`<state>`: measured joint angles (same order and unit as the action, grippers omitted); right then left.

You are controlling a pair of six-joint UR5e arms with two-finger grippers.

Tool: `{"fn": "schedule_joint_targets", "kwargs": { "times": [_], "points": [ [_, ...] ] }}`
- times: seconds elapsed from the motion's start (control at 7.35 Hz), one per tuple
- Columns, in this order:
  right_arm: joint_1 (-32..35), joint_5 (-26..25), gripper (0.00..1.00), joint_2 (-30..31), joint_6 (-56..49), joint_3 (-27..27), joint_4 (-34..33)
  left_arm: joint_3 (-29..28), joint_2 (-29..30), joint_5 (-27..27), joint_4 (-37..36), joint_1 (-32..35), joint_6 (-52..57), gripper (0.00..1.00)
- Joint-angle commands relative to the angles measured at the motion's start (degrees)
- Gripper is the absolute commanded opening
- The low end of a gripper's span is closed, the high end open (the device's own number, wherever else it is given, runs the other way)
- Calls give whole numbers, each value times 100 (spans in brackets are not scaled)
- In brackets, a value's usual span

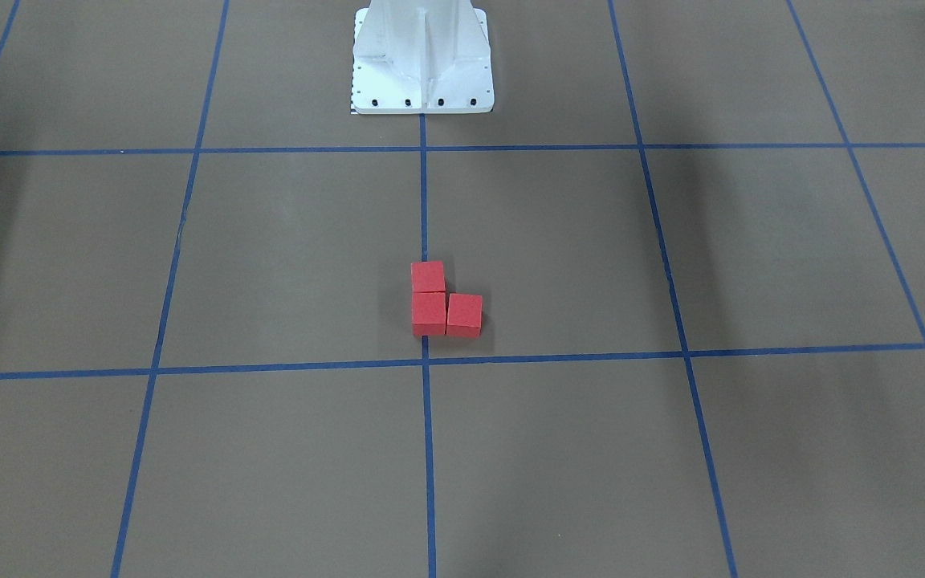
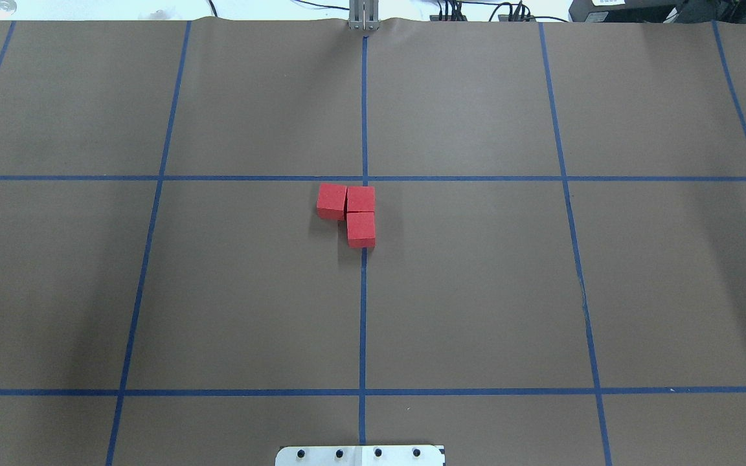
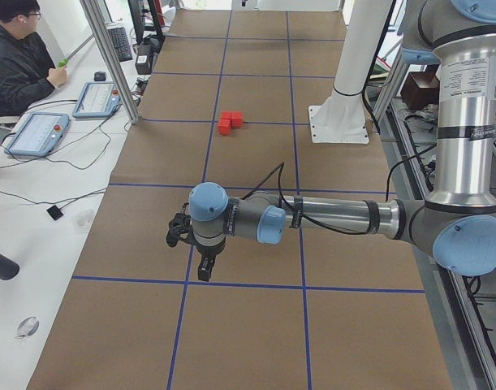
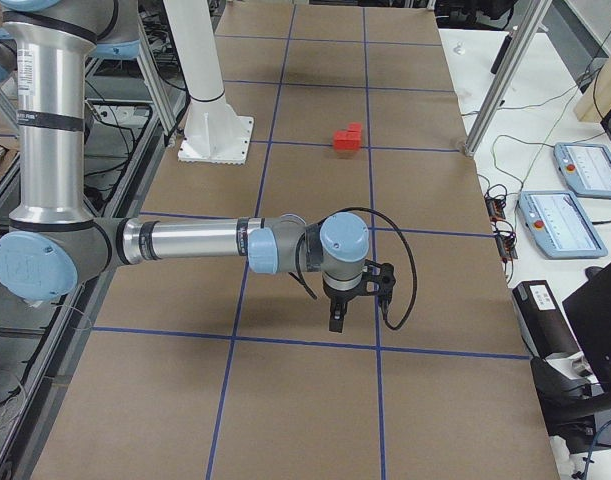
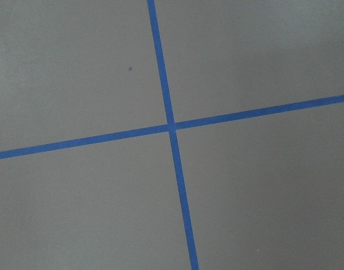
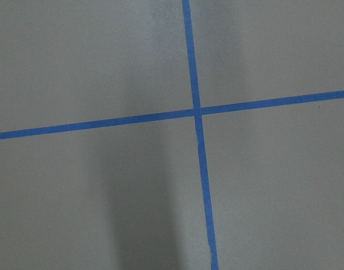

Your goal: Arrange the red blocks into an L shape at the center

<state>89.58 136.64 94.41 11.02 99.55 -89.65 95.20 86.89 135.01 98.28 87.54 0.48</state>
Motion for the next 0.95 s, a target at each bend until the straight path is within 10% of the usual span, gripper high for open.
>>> {"fn": "schedule_joint_targets", "kwargs": {
  "times": [0.0,0.82],
  "points": [
    [-11,-32,99,-46,-64,21,9,-36,3,-10,7,0,14,100],
    [-11,-23,99,-55,-565,-32,0,-124,-14,-19,7,-9,14,100]
  ]
}}
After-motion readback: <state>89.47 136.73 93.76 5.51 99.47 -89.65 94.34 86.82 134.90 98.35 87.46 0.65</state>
